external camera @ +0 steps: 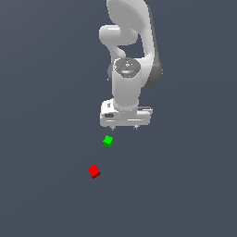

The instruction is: Stack the red cube on top of the green cube.

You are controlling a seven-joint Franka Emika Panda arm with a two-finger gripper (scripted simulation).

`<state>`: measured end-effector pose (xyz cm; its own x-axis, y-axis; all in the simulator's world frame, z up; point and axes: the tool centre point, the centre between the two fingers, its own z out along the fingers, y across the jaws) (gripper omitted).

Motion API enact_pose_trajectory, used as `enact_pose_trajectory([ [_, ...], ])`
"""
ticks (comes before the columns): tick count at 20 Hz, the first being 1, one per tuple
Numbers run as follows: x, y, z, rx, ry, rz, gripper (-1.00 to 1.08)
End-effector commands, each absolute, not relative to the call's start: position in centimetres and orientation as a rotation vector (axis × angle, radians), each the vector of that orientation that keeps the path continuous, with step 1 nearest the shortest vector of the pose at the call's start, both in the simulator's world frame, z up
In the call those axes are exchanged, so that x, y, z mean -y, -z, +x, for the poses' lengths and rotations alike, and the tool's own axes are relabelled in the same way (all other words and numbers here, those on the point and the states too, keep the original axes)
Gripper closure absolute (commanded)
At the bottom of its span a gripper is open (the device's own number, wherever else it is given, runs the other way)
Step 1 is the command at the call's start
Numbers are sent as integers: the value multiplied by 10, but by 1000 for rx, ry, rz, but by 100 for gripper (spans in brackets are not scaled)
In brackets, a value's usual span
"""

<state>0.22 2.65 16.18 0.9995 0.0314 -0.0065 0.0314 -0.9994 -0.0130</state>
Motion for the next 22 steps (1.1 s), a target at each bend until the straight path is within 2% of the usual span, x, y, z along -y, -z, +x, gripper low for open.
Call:
enact_pose_trajectory([
  [1, -27, -162, 2, 49, -10, -3128, -92],
  [12, -9, -153, 12, 131, -10, -3127, -92],
  [22, 33, -128, 43, 347, -7, -3114, -92],
])
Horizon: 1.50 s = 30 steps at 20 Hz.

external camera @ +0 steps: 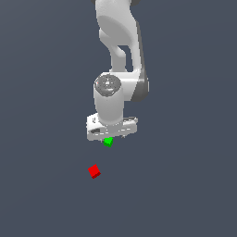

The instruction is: Stack the red cube on top of the green cube.

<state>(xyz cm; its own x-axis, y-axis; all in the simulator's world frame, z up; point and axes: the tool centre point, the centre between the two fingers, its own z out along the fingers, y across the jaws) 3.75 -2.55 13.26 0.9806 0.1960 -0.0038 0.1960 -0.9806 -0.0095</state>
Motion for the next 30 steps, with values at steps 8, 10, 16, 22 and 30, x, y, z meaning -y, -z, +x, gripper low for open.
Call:
enact_pose_trajectory([
  [8, 69, -105, 80, 557, -4, -3086, -92],
  [10, 76, -100, 88, 602, -4, -3079, -92],
  [16, 93, -87, 112, 719, -2, -3055, -92],
  [22, 103, -78, 131, 806, -1, -3035, -92],
  [30, 109, -71, 145, 866, 0, -3020, -92],
])
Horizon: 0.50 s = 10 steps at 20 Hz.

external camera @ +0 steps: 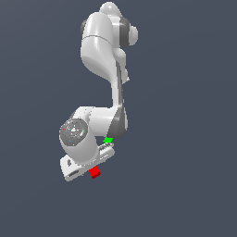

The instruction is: Stack the red cube on top of the green cube.

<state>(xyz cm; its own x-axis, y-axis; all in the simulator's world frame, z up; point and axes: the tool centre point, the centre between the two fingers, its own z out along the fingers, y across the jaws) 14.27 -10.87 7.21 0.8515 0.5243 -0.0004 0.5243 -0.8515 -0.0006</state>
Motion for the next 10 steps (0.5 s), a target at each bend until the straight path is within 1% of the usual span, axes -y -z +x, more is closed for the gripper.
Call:
enact_pose_trajectory([
  [1, 110, -71, 146, 870, 0, -3019, -92],
  [10, 111, -70, 149, 879, 0, -3016, -92],
])
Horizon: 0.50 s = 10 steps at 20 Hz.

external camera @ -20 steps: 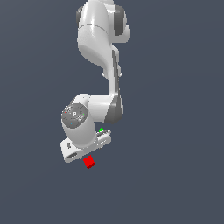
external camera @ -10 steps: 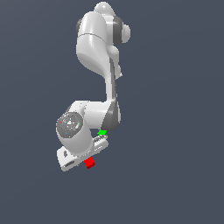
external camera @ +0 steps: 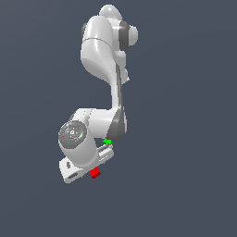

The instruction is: Stack the red cube on top of the green cube.

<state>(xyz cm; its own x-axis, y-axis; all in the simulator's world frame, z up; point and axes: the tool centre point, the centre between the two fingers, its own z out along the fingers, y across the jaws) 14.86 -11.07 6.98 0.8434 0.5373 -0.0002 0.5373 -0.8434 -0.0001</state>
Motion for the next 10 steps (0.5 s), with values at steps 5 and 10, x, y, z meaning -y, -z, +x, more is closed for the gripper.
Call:
enact_pose_trajectory([
  [5, 111, -56, 149, 879, 0, -3016, -92],
  [10, 111, -29, 148, 880, 0, -3016, -92],
])
